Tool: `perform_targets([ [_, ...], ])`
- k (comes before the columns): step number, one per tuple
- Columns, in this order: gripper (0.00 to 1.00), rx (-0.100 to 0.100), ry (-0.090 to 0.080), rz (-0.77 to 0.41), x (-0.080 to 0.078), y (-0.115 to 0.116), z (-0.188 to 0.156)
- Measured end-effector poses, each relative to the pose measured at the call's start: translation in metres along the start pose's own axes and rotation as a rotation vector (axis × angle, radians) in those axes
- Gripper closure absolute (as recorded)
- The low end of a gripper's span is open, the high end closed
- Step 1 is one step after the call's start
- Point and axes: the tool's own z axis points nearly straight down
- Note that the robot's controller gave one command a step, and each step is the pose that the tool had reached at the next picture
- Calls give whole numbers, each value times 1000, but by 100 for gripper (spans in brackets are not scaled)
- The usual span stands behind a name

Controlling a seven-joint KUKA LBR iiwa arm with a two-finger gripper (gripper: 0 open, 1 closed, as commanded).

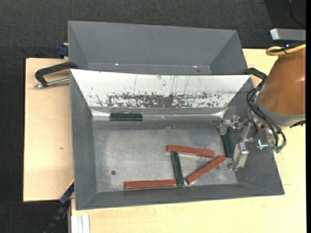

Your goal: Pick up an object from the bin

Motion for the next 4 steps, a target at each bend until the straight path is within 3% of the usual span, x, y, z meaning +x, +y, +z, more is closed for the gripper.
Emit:
perform_targets([
  [1,0,1,-8,-2,-2,0,-4],
  [2,100,2,-11,-60,-31,-6,127],
  [3,0,1,-8,-61,-30,-6,131],
  [4,0,1,-8,-61,-30,-5,131],
])
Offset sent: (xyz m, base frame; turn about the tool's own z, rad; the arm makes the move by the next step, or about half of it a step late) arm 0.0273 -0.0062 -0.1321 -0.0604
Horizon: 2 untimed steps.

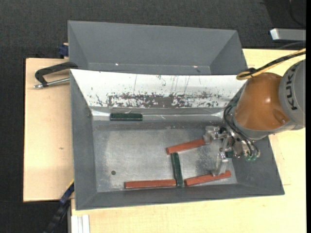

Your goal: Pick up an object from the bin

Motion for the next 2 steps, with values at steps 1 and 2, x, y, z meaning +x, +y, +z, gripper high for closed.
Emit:
perform_targets([
  [1,0,0,0,3,0,1,0],
  [2,0,-7,-1,-50,-32,31,-39],
])
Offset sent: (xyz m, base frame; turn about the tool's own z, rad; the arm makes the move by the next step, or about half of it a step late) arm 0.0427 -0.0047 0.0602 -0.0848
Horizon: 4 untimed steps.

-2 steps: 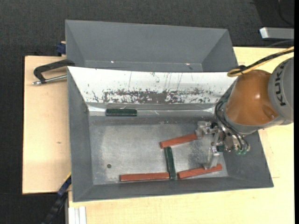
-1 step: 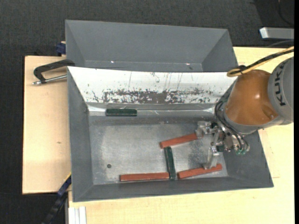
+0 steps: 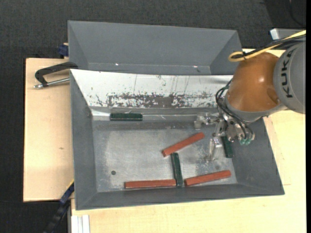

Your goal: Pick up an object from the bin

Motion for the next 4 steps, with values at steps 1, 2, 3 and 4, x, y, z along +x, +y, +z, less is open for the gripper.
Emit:
perform_targets([
  [1,100,6,-4,200,-4,35,37],
  [2,0,7,0,200,-2,35,39],
  [3,0,7,0,200,-2,35,39],
  [4,100,7,-16,143,-35,92,35],
])
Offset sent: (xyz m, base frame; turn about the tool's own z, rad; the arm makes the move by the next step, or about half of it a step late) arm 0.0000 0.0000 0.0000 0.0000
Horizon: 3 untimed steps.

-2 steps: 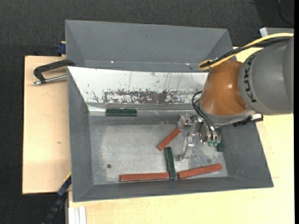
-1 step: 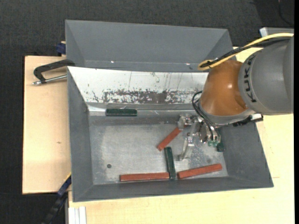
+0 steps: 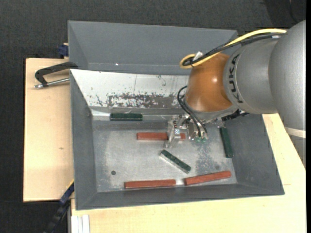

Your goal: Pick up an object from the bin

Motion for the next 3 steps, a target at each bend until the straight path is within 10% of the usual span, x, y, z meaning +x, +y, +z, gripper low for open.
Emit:
perform_targets([
  [3,100,1,18,-39,15,1,-98],
])
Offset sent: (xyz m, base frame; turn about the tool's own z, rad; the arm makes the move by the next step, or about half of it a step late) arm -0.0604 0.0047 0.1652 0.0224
